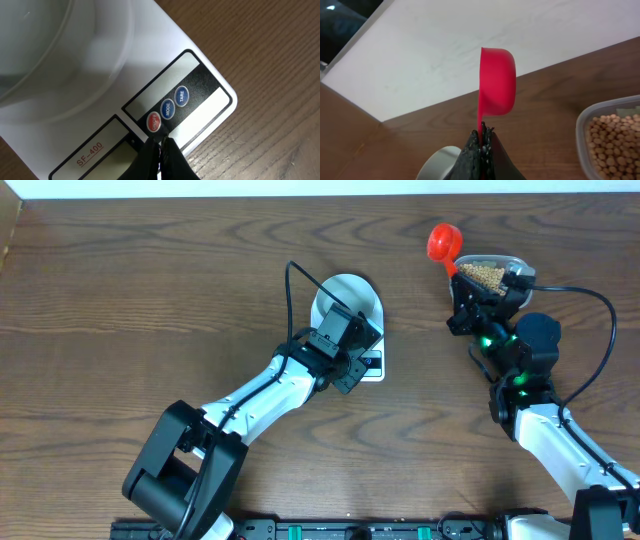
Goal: Scoop item into bowl and weigh 50g on scale
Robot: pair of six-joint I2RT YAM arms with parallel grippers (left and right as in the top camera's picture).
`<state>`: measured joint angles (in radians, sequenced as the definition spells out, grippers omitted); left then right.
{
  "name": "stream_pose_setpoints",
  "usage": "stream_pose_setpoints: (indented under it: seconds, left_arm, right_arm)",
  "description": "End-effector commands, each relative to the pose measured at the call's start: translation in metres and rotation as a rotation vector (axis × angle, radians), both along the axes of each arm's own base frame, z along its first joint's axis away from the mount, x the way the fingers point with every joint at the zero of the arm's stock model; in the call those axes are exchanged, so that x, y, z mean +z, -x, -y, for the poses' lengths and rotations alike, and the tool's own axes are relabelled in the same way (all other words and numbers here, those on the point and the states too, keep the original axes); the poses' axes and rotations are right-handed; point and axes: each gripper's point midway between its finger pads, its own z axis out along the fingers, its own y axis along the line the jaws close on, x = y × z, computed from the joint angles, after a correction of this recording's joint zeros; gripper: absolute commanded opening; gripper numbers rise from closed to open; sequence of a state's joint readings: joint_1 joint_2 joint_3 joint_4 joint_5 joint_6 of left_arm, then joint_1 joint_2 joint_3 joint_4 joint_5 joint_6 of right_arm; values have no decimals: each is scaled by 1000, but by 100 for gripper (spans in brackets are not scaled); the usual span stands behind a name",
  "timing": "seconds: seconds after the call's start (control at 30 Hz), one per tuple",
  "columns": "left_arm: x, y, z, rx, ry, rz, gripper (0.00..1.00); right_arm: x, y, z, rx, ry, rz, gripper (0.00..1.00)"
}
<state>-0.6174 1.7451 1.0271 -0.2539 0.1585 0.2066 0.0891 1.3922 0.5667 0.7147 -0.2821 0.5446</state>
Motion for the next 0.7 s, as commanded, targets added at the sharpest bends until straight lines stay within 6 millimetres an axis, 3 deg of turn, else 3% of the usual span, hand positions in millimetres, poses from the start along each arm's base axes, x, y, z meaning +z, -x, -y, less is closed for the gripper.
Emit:
stream_pose_setpoints:
  seconds: [0.0, 0.67]
  left_arm:
    - [4, 0, 1, 2, 12, 7, 7]
    - [-7, 1, 0, 2, -4, -14, 7]
  right_arm:
    - [8, -5, 7, -38, -7, 18, 1]
    - [6, -4, 4, -22, -6, 9, 1]
